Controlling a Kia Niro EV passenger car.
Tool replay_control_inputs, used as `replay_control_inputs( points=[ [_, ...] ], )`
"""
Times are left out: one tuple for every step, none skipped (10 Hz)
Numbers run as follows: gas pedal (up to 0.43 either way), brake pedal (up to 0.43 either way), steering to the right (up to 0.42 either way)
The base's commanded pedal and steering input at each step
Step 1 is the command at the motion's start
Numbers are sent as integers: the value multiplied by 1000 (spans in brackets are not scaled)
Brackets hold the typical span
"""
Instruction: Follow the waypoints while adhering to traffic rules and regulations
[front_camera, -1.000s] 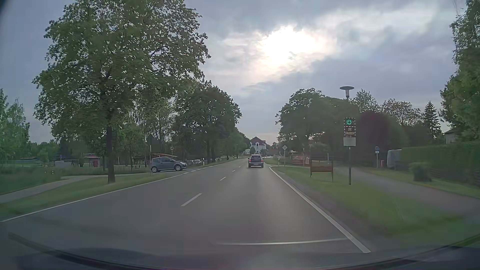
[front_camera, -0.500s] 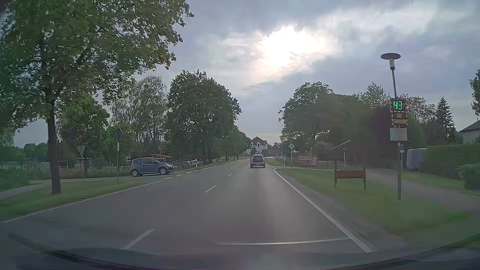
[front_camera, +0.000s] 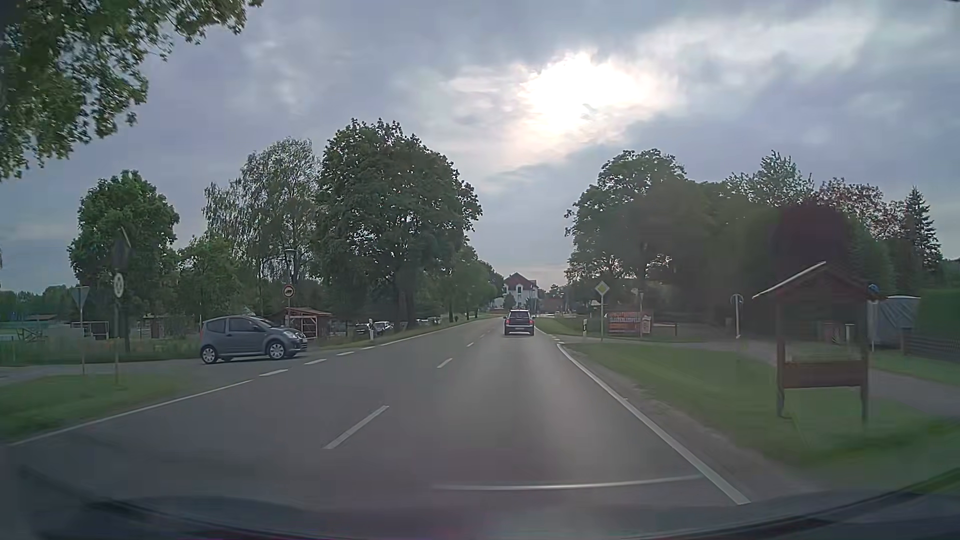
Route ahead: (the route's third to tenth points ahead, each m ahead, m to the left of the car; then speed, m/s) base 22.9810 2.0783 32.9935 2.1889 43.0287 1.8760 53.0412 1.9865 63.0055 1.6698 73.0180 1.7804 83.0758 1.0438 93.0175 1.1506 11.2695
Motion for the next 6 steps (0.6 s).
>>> replay_control_inputs(
  points=[
    [150,0,5],
    [150,0,5],
    [150,0,5],
    [150,0,5],
    [150,0,5],
    [150,0,4]
  ],
)
